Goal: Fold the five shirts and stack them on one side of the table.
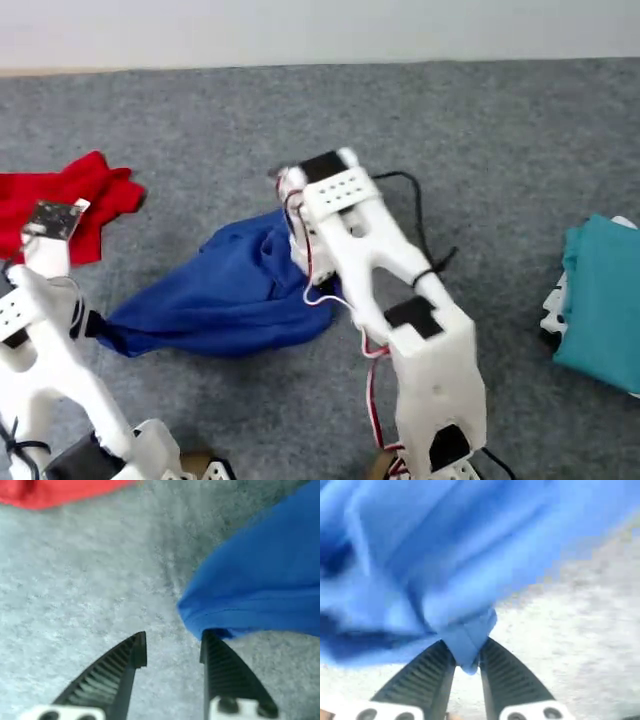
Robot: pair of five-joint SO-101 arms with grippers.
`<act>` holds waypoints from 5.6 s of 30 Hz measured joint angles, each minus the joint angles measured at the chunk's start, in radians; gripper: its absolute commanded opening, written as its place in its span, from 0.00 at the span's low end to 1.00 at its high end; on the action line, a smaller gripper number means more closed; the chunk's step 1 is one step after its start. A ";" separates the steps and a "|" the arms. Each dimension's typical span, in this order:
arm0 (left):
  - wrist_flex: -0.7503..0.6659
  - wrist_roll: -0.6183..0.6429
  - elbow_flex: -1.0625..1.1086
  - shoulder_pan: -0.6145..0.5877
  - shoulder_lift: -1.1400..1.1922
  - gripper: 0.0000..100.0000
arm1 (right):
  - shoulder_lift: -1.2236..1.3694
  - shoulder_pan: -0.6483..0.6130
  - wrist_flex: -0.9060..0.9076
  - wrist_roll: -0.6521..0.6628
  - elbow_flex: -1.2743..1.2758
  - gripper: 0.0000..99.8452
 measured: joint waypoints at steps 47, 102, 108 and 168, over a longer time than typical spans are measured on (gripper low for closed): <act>0.354 0.506 -0.560 0.493 0.000 0.18 | -0.847 0.361 -0.410 0.855 -0.253 0.01; -0.342 0.506 -0.269 1.375 0.405 0.25 | -0.651 0.542 -0.181 0.858 -0.253 0.01; -0.388 0.506 -0.354 1.352 0.539 0.23 | -0.651 0.542 -0.181 0.858 -0.253 0.01; 0.468 0.233 -1.656 1.022 0.157 0.00 | -0.792 0.779 -0.425 0.448 -0.253 0.01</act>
